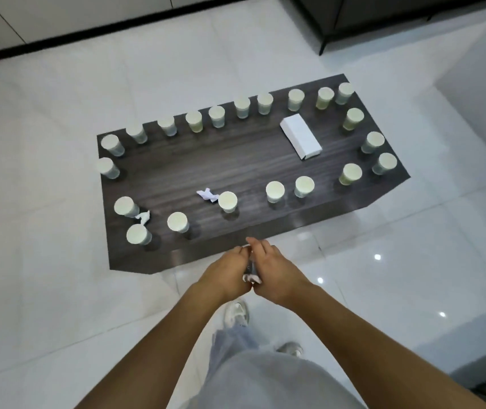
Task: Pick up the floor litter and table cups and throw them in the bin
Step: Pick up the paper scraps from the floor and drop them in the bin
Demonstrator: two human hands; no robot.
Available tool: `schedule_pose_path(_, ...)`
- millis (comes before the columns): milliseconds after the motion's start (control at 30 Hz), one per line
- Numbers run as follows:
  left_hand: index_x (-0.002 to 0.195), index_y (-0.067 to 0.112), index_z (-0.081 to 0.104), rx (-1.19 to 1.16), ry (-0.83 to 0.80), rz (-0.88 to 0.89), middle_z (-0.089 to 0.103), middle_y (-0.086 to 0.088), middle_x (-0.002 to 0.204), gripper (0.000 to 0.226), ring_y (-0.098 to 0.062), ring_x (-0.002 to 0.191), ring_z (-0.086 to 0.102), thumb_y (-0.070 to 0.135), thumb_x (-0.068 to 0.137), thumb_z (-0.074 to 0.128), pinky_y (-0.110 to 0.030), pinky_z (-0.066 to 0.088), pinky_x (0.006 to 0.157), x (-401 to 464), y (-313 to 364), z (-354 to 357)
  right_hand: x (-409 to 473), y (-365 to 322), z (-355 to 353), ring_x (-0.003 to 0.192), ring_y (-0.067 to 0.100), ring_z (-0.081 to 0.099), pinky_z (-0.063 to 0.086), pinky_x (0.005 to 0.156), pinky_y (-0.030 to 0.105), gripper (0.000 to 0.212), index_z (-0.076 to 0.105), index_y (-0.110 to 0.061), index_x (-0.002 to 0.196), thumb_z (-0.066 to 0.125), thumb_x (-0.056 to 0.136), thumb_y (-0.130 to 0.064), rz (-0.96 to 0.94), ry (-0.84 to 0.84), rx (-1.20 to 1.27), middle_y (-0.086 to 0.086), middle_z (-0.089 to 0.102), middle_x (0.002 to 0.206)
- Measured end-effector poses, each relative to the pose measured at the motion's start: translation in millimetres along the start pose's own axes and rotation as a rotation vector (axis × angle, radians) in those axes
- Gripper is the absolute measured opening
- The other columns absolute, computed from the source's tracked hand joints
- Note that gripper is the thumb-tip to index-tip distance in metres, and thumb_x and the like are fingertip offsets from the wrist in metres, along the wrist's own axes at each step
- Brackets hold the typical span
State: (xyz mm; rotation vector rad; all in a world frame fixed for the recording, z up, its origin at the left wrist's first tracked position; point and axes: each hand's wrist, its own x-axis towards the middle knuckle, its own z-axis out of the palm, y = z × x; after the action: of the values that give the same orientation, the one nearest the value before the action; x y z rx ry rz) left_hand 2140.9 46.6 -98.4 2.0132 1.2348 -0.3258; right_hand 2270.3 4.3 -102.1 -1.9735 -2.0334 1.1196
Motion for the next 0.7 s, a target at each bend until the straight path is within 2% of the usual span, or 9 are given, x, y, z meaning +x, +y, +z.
schedule_pose_path(167, 0.141, 0.019, 0.035, -0.077, 0.045, 0.022, 0.046, -0.002, 0.136, 0.073, -0.020, 0.119, 0.050, 0.015, 0.077, 0.069, -0.034, 0.047, 0.095, -7.3, -37.8, -36.0, 34.5, -46.8, -16.4, 0.133, 0.025, 0.038, 0.044, 0.103, 0.033, 0.098, 0.009, -0.014, 0.152, 0.071, 0.077, -0.007, -0.102, -0.089, -0.050, 0.006, 0.027, 0.148)
schedule_pose_path(267, 0.138, 0.019, 0.038, -0.085, 0.069, 0.035, 0.047, -0.001, 0.134, 0.068, -0.021, 0.112, 0.054, 0.011, 0.077, 0.066, -0.034, 0.049, 0.087, -7.8, -55.7, -50.1, 54.7, -68.5, -22.8, 0.132, 0.024, 0.037, 0.045, 0.097, 0.031, 0.098, 0.007, -0.014, 0.153, 0.069, 0.077, -0.006, -0.182, -0.122, -0.101, 0.007, 0.030, 0.144)
schedule_pose_path(367, 0.140, 0.019, 0.036, -0.094, 0.090, -0.025, 0.045, 0.000, 0.136, 0.070, -0.022, 0.112, 0.054, 0.015, 0.077, 0.068, -0.037, 0.051, 0.087, -5.5, -70.5, -61.1, 73.3, -81.6, -24.3, 0.131, 0.024, 0.038, 0.046, 0.096, 0.033, 0.097, 0.008, -0.015, 0.152, 0.069, 0.077, -0.005, -0.229, -0.155, -0.141, 0.007, 0.030, 0.144)
schedule_pose_path(500, 0.138, 0.015, 0.038, -0.007, 0.087, -0.141, 0.042, -0.004, 0.135, 0.066, -0.023, 0.121, 0.046, 0.023, 0.079, 0.067, -0.038, 0.049, 0.088, 0.7, -89.5, -74.1, 99.3, -83.4, -27.4, 0.131, 0.024, 0.037, 0.042, 0.097, 0.031, 0.097, 0.010, -0.017, 0.152, 0.070, 0.076, -0.008, -0.246, -0.200, -0.202, 0.004, 0.029, 0.144)
schedule_pose_path(600, 0.138, 0.015, 0.038, 0.014, 0.110, -0.262, 0.042, -0.003, 0.133, 0.065, -0.023, 0.123, 0.044, 0.030, 0.081, 0.067, -0.039, 0.048, 0.092, 10.1, -102.8, -82.4, 122.6, -74.7, -33.9, 0.130, 0.025, 0.036, 0.043, 0.100, 0.035, 0.089, 0.017, -0.019, 0.150, 0.068, 0.078, -0.011, -0.215, -0.213, -0.259, 0.004, 0.031, 0.144)
schedule_pose_path(700, 0.134, 0.016, 0.040, 0.004, 0.152, -0.358, 0.044, -0.003, 0.130, 0.060, -0.023, 0.118, 0.047, 0.036, 0.083, 0.064, -0.037, 0.048, 0.089, 25.5, -115.5, -93.6, 154.4, -60.9, -43.9, 0.121, 0.026, 0.040, 0.046, 0.095, 0.039, 0.068, 0.032, -0.018, 0.140, 0.063, 0.081, -0.010, -0.147, -0.218, -0.320, 0.006, 0.036, 0.137)
